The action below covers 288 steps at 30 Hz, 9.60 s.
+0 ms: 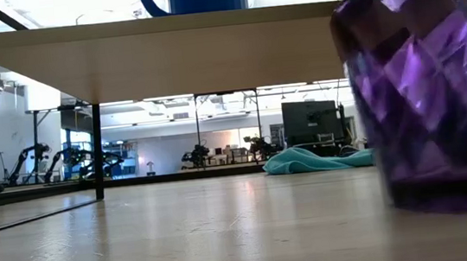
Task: Stack small to large cups/mugs on shelf
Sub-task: Put the violet cup on the shelf, then adjust the blue mug, then return to Home Position
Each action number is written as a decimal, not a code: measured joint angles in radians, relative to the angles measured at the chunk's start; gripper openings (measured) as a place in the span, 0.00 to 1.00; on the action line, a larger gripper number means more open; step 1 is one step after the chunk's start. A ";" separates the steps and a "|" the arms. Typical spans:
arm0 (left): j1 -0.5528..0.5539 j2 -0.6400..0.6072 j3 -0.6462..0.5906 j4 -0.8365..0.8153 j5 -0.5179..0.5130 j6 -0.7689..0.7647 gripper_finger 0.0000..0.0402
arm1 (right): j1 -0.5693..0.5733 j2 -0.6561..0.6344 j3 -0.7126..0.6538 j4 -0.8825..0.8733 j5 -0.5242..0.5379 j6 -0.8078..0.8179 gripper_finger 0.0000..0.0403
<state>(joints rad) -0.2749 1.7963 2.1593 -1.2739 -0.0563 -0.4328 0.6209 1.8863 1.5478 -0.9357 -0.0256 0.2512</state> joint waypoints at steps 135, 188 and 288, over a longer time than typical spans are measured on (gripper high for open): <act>-0.180 0.075 -0.092 -0.001 -0.169 -0.463 0.19 | -0.280 -0.058 0.675 -0.307 0.187 -0.201 0.28; -0.204 -0.246 0.044 0.032 -0.370 -0.200 0.18 | -0.281 -0.165 0.717 -0.525 0.185 -0.169 0.25; -0.204 -1.769 -1.977 1.348 -0.407 0.078 0.19 | -0.257 -1.887 -1.433 1.028 0.205 0.106 0.20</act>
<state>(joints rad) -0.4789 0.0273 0.1827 0.0745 -0.4628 -0.3552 0.3641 -0.0002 0.1149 0.0919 0.1797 0.3568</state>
